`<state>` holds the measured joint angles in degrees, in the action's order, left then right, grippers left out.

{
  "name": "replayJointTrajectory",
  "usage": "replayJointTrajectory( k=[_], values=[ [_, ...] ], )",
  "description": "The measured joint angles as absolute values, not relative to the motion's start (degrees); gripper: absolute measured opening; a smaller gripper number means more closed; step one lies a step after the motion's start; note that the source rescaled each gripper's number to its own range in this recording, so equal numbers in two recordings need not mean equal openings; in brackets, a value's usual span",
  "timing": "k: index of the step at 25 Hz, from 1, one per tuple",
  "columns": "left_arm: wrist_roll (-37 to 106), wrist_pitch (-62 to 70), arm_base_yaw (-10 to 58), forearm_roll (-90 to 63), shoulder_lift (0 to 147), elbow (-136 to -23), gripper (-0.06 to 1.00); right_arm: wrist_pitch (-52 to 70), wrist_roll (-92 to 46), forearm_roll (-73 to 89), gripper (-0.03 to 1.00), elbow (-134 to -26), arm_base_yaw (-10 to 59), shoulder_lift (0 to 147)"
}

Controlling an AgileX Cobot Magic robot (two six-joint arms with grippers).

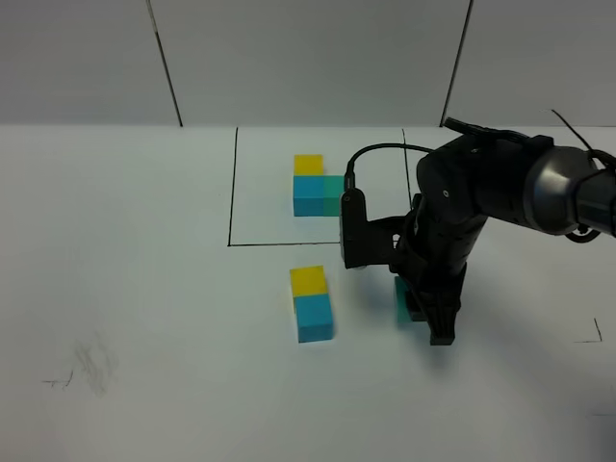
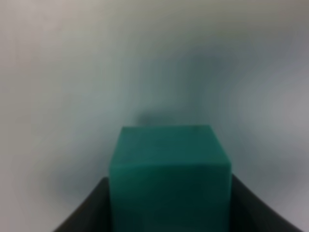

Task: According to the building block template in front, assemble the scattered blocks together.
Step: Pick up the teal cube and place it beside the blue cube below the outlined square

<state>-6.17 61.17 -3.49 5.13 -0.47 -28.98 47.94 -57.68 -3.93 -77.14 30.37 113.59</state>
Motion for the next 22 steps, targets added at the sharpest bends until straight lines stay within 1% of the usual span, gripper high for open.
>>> replayJointTrajectory(
  k=[14, 22],
  values=[
    [-6.17, 61.17, -3.49, 5.13, -0.47, -28.98, 0.12, 48.91, -63.11, -3.04, 0.29, -83.02, 35.04, 117.09],
    [-6.17, 61.17, -3.49, 5.13, -0.47, -28.98, 0.12, 48.49, -63.95, -1.68, 0.29, -83.53, 35.68, 118.29]
  ],
)
